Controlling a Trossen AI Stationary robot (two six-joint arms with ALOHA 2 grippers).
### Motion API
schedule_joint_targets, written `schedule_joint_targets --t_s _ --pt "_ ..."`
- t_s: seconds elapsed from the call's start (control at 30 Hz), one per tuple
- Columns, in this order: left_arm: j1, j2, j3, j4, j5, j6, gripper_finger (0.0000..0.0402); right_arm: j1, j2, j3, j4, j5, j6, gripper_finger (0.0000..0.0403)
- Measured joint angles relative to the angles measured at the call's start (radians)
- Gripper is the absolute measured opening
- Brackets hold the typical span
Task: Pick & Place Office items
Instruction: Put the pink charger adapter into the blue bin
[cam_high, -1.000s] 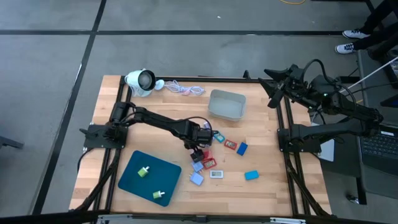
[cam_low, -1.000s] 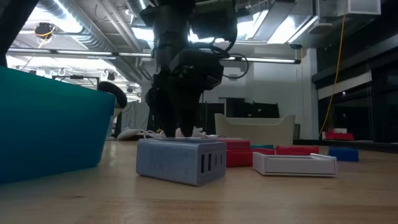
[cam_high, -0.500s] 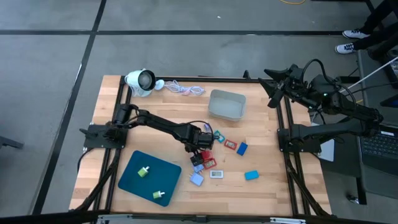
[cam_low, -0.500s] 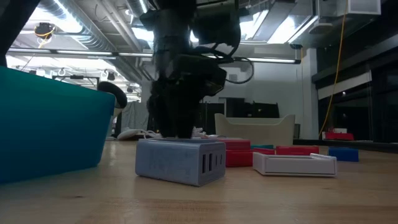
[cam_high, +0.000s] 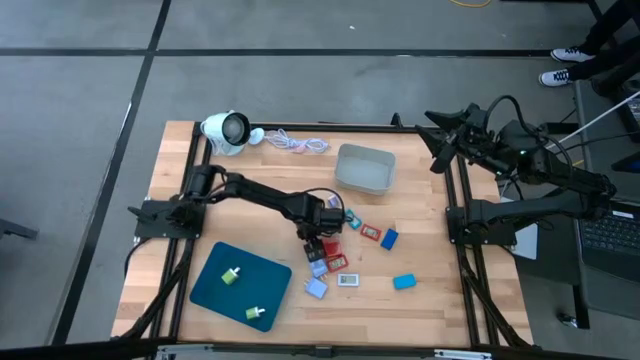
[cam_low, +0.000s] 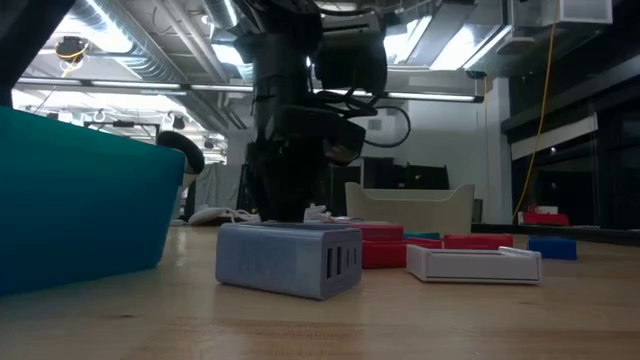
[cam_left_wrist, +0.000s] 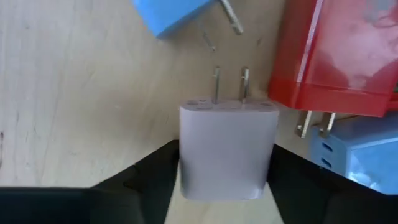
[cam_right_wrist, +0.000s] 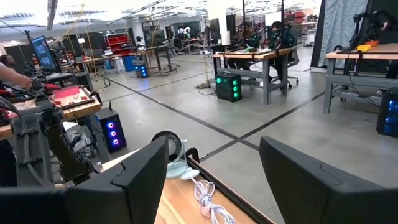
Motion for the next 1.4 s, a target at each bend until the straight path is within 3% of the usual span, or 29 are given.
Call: schedule_joint_targets --t_s 0.07,0.37,0.53,0.87,1.0,1.17,1.3,1.4 --pt "0.006 0.000 0.000 0.001 0.008 0.000 0.0191 0.000 0.000 0.000 0.000 0.000 0.000 0.0257" --pt "0.057 -0.036 -0.010 0.081 0.076 -0.048 0.0191 0.000 0.000 0.000 0.000 0.000 -0.010 0.0257" --pt "0.121 -0.134 -0.006 0.140 0.067 -0.058 0.0191 0.000 0.000 0.000 0.000 0.000 -0.021 0.0257" --pt "0.174 -0.330 -0.005 0.004 0.072 -0.045 0.0191 0.000 0.000 0.000 0.003 -0.001 -0.022 0.0257" --pt "0.114 -0.409 -0.003 -0.161 0.112 0.013 0.0191 0.000 0.000 0.000 0.004 -0.001 -0.023 0.0257" --pt "-0.050 -0.462 -0.004 -0.357 0.113 0.077 0.0191 0.000 0.000 0.000 0.004 -0.001 -0.026 0.0257" --pt "-0.214 -0.480 -0.004 -0.373 0.117 -0.009 0.0191 0.000 0.000 0.000 0.003 -0.001 -0.027 0.0257" --pt "-0.323 -0.479 -0.011 -0.345 0.061 -0.142 0.0191 0.000 0.000 0.000 0.003 -0.001 -0.030 0.0257"
